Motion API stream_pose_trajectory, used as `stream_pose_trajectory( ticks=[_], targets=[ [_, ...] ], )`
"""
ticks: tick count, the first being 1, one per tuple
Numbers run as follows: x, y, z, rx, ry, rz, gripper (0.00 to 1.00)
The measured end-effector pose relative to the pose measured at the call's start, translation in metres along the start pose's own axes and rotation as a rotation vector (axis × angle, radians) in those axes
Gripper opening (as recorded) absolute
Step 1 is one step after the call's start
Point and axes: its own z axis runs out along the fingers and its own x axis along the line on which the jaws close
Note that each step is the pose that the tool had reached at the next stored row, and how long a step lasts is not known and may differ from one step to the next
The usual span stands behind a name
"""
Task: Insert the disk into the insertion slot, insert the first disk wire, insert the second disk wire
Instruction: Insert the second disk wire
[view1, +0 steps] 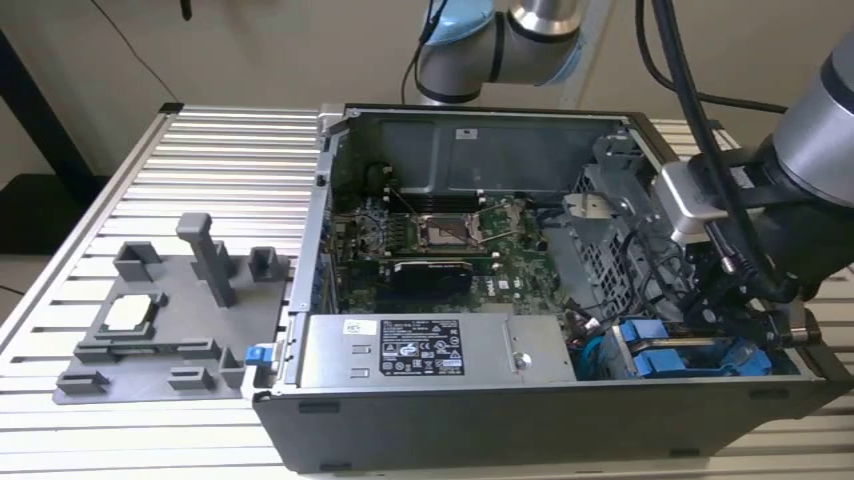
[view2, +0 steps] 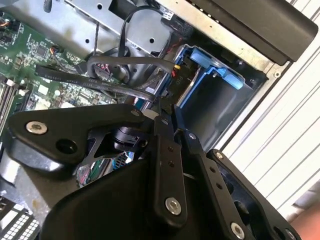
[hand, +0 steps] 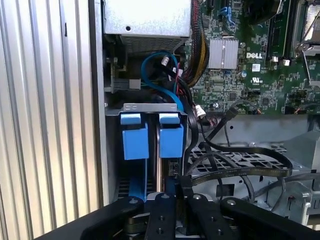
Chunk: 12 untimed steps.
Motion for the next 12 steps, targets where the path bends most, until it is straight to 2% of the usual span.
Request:
stream_pose_trajectory(
  ticks=[2,9,12],
  targets=[
    [0.0002,-0.0006,0.0016,0.0002,-0.0047,0.002,0.16],
    [0.0011,-0.0021,0.0068,0.0004,-0.0130,0.004,0.16],
    [0.0015,-0.0022,0.0092,0.0005,-0.0135,0.005,0.16]
  ],
)
